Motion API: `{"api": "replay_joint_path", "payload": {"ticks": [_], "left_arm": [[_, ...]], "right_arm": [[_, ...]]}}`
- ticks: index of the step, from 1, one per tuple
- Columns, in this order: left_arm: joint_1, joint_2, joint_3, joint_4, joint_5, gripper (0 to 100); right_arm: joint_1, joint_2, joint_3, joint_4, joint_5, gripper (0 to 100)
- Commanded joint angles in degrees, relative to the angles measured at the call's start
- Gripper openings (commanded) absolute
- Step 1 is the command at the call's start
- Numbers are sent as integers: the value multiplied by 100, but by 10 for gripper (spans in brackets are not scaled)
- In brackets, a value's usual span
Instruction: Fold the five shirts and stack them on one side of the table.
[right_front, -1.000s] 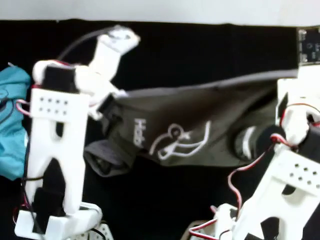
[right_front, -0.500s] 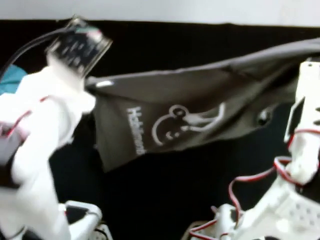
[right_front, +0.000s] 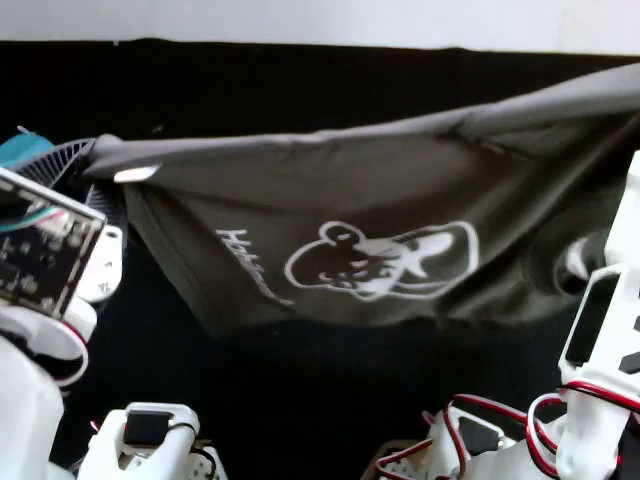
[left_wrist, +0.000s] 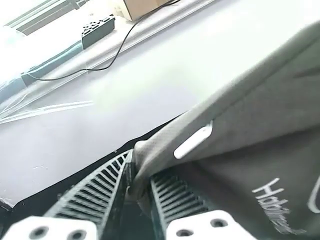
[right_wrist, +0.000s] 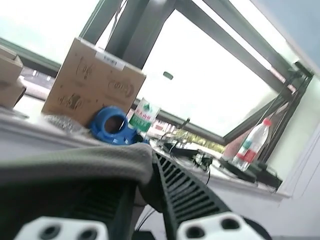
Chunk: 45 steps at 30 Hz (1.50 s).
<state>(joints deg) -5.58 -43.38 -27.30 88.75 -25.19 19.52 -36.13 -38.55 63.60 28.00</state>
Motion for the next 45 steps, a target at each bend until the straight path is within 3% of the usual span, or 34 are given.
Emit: {"api": "replay_joint_path", "payload": {"ticks": [1,7,11,23,31,36,45], "left_arm": [[-40,-13,277,-352,-35,8],[-40,-57,673,-396,-18,8],[-40,-127,602,123,-18,8],[-40,-1824,567,273,-35,8],[-40,-1613,769,264,-35,8],[-40,-919,1710,-396,-35,8],[-31,1358,3275,-2549,-26,8]], "right_arm": [[13,57,295,-549,-62,6],[13,-31,330,-497,-62,6],[-31,-312,180,4,-62,6],[-40,-1253,215,681,-62,6],[-40,-1156,629,523,-70,6],[-40,-673,1895,-189,-70,6],[-497,919,3574,-1895,-35,6]]}}
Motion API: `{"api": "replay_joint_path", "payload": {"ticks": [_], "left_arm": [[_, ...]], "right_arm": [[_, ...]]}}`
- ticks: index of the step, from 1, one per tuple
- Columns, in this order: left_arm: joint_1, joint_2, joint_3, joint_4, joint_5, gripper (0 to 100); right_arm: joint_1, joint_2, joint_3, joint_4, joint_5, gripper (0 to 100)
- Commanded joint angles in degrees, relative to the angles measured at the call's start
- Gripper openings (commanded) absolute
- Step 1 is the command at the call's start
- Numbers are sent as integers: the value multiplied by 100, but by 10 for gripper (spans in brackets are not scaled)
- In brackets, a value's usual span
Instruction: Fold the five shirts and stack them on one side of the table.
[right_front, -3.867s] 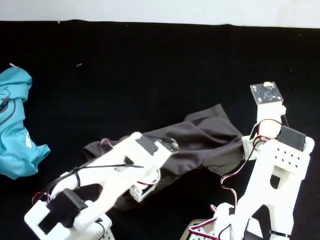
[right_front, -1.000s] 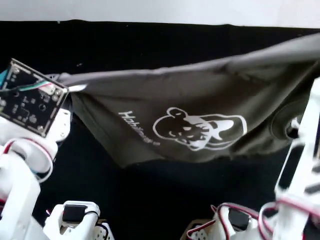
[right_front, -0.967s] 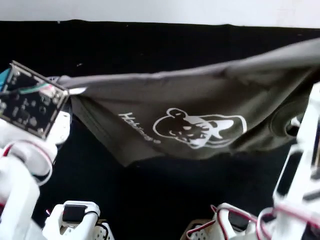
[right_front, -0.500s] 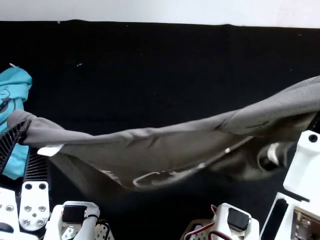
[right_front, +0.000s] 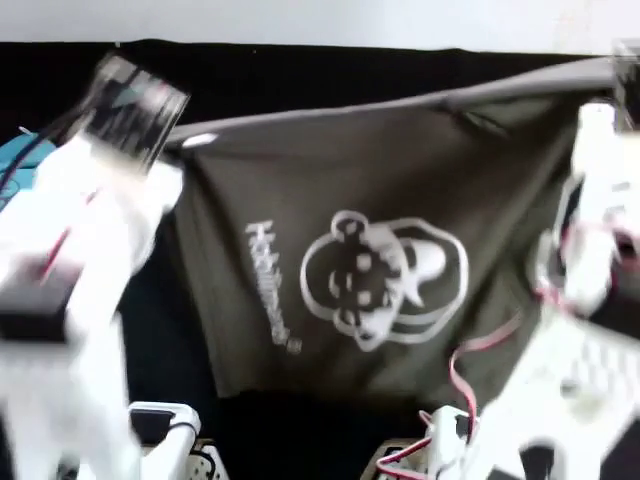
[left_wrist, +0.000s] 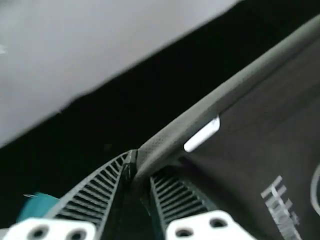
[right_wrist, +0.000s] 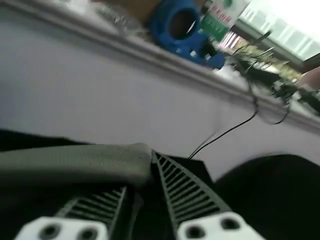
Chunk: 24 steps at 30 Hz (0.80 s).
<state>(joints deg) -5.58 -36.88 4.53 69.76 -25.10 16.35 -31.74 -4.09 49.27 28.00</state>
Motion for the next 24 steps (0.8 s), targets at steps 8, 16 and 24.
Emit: {"api": "replay_joint_path", "payload": {"ticks": [8,16,24], "left_arm": [[-127,2941,-831,-1521,-44,9],[-101,4998,-1701,-1547,-44,8],[-127,6211,-2536,-1521,-44,8]], "right_arm": [[-734,2369,-778,-804,-53,6],[-1033,3846,-875,-4,-62,6],[-1033,4444,-910,92,-62,6]]}}
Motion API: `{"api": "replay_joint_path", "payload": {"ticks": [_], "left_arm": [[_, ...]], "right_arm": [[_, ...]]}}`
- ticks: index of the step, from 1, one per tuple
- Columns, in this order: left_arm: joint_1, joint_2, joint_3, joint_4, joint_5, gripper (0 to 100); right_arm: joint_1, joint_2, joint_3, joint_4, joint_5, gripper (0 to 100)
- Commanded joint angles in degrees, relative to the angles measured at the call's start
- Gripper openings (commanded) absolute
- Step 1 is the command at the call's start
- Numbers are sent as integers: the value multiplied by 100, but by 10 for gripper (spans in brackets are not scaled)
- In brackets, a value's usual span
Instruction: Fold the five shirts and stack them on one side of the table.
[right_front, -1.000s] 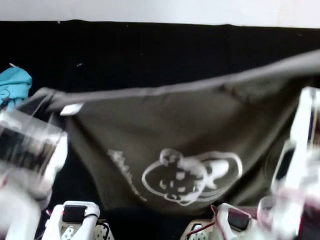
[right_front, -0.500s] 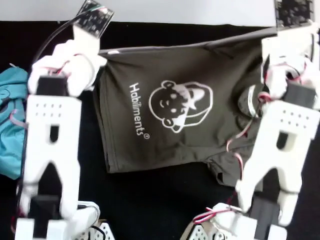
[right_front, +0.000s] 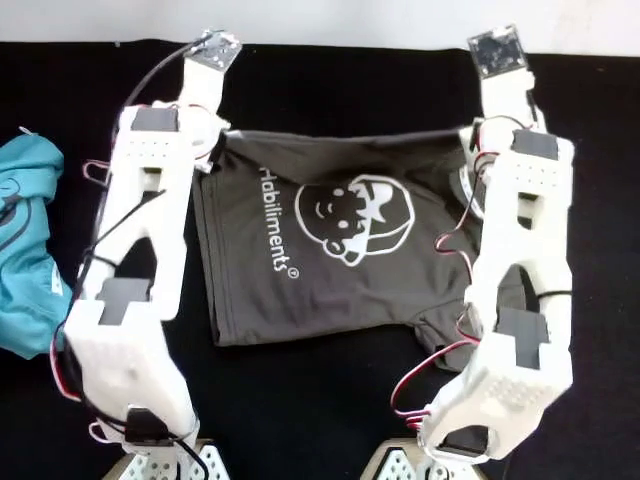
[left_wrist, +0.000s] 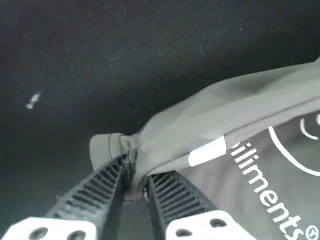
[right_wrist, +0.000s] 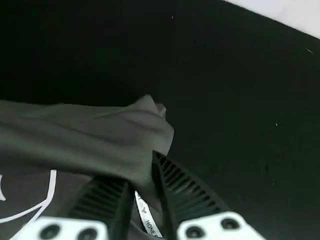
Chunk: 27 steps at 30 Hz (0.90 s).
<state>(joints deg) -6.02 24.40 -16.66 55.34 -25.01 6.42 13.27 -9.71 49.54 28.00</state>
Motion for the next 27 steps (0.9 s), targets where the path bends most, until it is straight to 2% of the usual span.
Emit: {"api": "replay_joint_path", "payload": {"ticks": [1,5,10,14,19,23,27], "left_arm": [[-92,136,-479,-79,-53,8],[-110,224,-637,-97,-53,8],[-48,224,-620,-316,-53,8],[-84,224,-602,-422,-44,8],[-92,233,-585,-431,-44,8],[-75,295,-576,-519,-35,8],[-110,312,-620,-448,-26,8]], "right_arm": [[-57,-101,-374,66,-62,6],[-233,22,-514,-189,-62,6],[-242,901,-989,-1859,-35,6],[-110,1675,-2000,-2466,-35,6],[-57,2668,-3310,-2484,-26,6],[-101,3284,-3802,-2404,-26,6],[-101,3284,-4110,-1147,-44,6]]}}
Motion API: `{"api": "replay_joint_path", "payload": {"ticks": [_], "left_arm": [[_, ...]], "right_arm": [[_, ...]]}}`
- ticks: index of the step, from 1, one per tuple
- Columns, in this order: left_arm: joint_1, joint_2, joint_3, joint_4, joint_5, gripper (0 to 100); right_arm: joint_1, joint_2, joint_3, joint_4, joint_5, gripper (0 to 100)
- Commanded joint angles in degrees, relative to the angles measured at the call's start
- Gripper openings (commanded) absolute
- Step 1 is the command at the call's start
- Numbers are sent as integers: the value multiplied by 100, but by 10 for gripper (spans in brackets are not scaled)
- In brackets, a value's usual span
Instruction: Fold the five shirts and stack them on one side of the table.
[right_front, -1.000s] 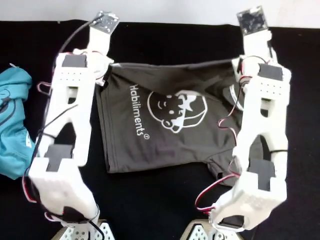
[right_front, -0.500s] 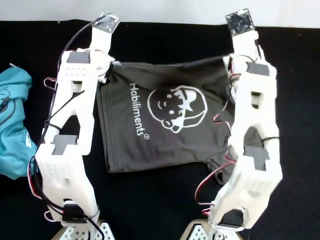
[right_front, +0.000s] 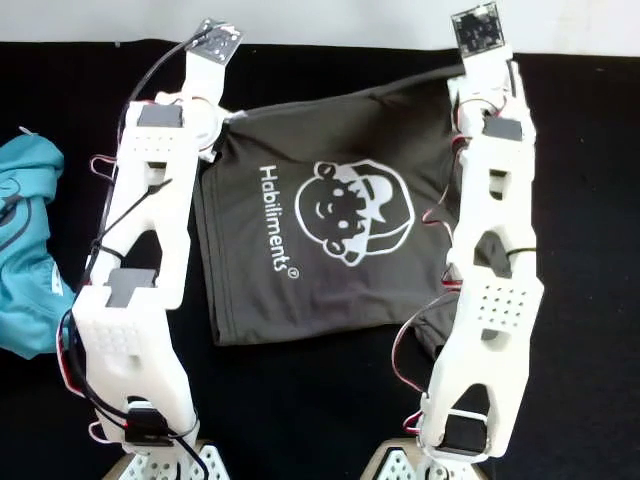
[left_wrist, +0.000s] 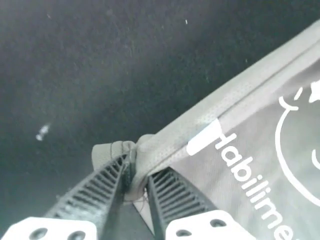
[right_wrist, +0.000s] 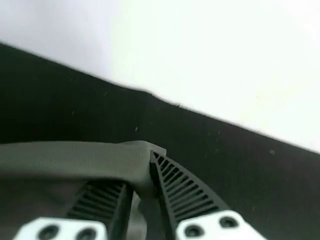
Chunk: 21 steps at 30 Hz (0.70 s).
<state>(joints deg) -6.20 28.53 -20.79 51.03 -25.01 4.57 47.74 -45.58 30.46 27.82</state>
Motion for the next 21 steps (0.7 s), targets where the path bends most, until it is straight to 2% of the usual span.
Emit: {"api": "replay_joint_path", "payload": {"ticks": [1,8,15,19,21], "left_arm": [[-92,-180,-215,211,-26,8],[382,-1095,-224,2734,-53,8],[743,-1692,-171,3974,-246,8],[840,-1903,-171,4668,-686,8],[840,-2000,-136,4879,-747,8]], "right_arm": [[110,-233,-673,1218,-26,6],[242,-884,-1938,4505,-26,6],[268,-1121,-2888,6888,9,6],[541,-1182,-2993,7081,-18,6],[681,-1376,-2607,7090,-18,6]]}}
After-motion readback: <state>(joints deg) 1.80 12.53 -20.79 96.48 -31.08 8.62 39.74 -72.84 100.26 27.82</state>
